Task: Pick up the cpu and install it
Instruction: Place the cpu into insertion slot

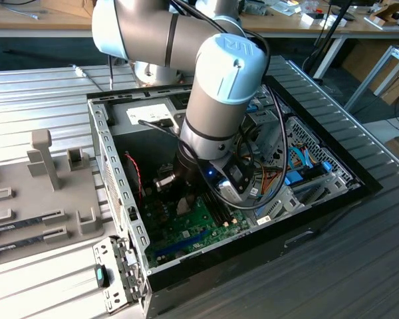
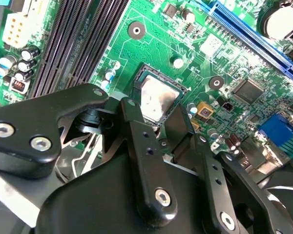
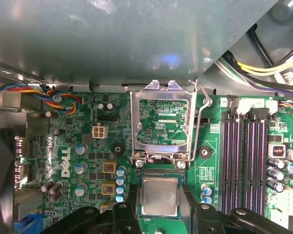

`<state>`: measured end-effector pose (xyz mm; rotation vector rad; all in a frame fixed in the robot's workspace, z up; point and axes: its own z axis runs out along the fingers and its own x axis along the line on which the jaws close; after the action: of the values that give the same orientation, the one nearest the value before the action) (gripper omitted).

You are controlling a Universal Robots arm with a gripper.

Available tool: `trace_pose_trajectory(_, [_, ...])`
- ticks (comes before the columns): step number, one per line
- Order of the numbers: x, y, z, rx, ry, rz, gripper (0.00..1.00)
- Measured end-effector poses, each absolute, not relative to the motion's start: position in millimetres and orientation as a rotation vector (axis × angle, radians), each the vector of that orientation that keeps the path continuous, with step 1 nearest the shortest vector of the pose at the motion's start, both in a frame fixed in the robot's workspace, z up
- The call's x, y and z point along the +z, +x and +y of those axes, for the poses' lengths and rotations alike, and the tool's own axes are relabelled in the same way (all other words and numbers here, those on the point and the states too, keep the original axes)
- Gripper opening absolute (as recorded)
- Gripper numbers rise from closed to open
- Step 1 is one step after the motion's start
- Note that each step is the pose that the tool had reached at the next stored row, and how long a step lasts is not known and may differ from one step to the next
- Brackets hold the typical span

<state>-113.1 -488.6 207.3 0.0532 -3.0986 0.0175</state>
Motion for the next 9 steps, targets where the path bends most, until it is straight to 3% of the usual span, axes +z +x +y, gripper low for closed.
trace_pose_trajectory(4, [213,-113,-488,0.008,0.054,-3.099,0.47])
trace_pose_trajectory(5, [215,-110,-486,0.0,0.054,-3.099,0.39])
trace_pose_trajectory(6, [214,-97,-486,-0.002,0.054,-3.096,0.15])
trace_pose_trajectory(9, [217,-89,-486,-0.003,0.054,-3.095,0.11])
